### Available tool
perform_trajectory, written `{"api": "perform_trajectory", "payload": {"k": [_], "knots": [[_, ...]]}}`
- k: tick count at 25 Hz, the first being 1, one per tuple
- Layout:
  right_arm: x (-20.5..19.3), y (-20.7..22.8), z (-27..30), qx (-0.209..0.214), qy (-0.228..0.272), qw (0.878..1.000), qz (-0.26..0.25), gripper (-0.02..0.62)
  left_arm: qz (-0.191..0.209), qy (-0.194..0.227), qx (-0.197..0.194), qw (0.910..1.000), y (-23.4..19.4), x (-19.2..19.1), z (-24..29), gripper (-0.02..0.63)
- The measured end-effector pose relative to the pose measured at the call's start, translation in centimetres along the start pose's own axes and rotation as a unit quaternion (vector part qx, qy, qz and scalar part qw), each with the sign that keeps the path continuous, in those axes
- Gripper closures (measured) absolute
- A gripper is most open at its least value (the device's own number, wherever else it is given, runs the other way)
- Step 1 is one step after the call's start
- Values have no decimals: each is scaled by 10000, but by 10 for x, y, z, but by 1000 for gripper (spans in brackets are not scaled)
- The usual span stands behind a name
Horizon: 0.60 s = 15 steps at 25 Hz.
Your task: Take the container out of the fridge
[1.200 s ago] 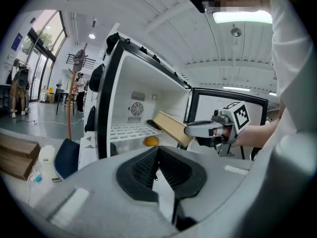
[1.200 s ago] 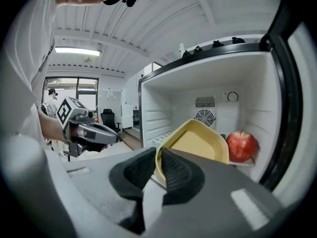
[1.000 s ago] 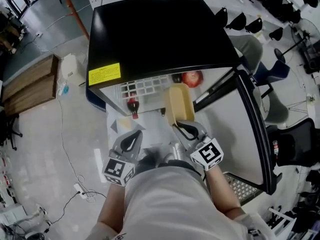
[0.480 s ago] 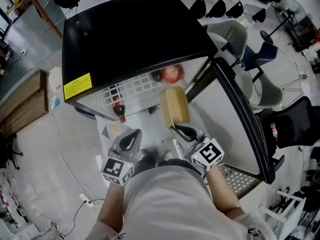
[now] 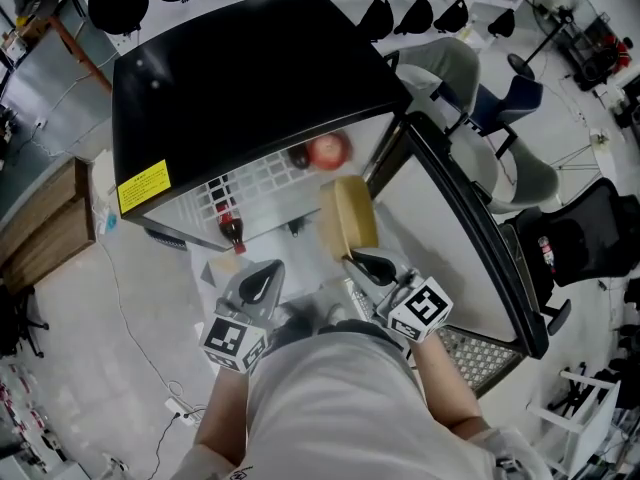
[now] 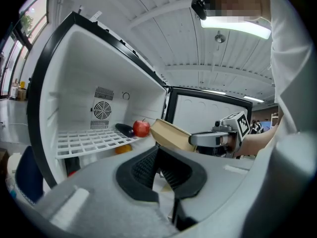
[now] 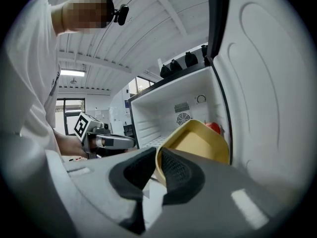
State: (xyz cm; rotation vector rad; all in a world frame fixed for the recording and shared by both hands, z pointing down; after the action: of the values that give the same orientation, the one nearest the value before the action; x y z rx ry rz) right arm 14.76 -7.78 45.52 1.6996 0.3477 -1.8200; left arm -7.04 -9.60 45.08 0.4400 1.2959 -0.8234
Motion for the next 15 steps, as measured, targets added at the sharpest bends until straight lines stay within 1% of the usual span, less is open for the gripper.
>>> {"api": "perform_trajectory", "payload": {"k": [9,15], "knots": [[4,-1,-2,-3,291,9990,335,558,-13,89,-11,10000,2,5,-5,598],[5,-6,-1,49,233,9996,139,558,-3,91,3,10000,3,5,-7,598]]}}
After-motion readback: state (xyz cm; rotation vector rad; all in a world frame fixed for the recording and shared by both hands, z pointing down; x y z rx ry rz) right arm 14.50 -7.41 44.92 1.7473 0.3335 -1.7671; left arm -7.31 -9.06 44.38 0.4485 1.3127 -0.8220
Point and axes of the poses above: the fingertips, and each gripper's own axes: z forward along the fingers, y to its right, x out of its top, the point moved 7 cm from there along -z, backward along the fingers, and after that the axes turned 7 degrees about x, right-handed, at the moved point
